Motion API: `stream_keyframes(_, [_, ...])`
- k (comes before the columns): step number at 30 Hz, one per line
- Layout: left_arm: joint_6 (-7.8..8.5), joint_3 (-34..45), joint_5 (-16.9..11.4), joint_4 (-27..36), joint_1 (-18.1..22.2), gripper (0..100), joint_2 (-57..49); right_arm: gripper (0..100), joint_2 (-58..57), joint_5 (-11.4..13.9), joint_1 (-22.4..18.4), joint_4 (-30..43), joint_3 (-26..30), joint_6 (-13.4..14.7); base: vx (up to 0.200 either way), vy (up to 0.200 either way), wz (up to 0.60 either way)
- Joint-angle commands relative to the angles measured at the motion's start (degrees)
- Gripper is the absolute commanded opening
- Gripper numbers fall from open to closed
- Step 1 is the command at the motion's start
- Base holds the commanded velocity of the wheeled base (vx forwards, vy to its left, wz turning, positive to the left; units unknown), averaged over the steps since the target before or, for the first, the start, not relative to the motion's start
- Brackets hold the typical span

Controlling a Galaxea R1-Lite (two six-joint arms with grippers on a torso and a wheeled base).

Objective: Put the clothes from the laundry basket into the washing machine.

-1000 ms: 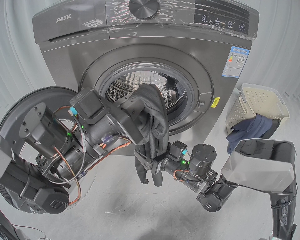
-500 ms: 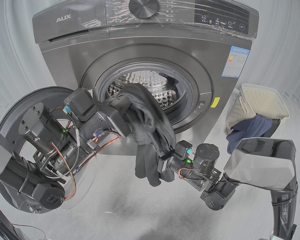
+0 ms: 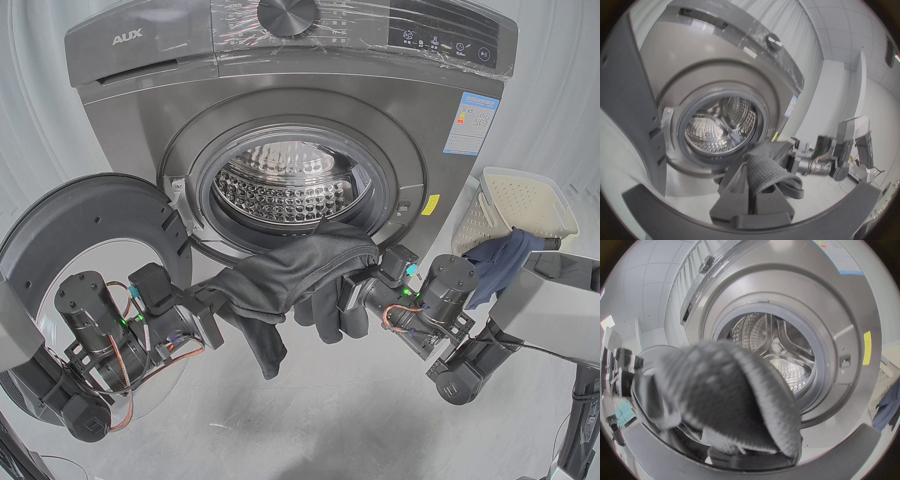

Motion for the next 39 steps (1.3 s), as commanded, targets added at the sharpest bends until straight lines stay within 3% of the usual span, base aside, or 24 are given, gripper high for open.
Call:
stream_keyframes(1, [0.44, 2.38, -0.25, -0.05, 2.45, 0, 6.47, 0, -3.55, -0.35, 1.2, 0.21, -0.28, -0.07, 0.0, 0.0, 0.0])
stream_keyframes(14, [0.44, 2.65, -2.27, -0.14, 1.57, 0, 12.19, 0, -3.47, -1.23, 2.08, 0.21, -1.68, 0.01, 0.0, 0.0, 0.0])
stream_keyframes(15, [0.44, 2.65, -2.36, -0.14, 1.49, 100, 12.19, 0, -3.55, -1.23, 2.08, 0.21, -1.68, 0.01, 0.0, 0.0, 0.0])
stream_keyframes(21, [0.53, 5.81, -2.63, -0.14, -0.71, 100, 12.28, 0, -3.55, -1.23, 1.73, 0.12, -1.86, 0.01, 0.0, 0.0, 0.0])
stream_keyframes(23, [0.62, 7.57, -3.77, -0.14, -1.94, 100, 12.1, 0, -3.55, -1.32, 1.73, 0.04, -2.12, 0.01, 0.0, 0.0, 0.0])
stream_keyframes(24, [0.88, 9.41, -5.88, -0.14, -3.26, 100, 11.92, 0, -3.55, -1.32, 1.64, 0.04, -2.56, 0.01, 0.0, 0.0, 0.0])
stream_keyframes(30, [4.66, 11.43, -7.11, -0.14, -4.4, 100, 13.42, 0, -3.47, -1.41, 1.73, 0.21, -3.62, 0.01, 0.0, 0.0, 0.0])
stream_keyframes(37, [4.13, 4.75, -6.67, -0.14, -4.31, 100, 13.77, 0, -3.38, -1.41, 2.61, 0.04, -3.18, 0.01, 0.0, 0.0, 0.0])
stream_keyframes(39, [3.78, -1.4, -6.58, -0.14, -4.49, 100, 13.86, 0, -2.94, -1.41, 3.05, 0.04, -3.09, 0.01, 0.0, 0.0, 0.0])
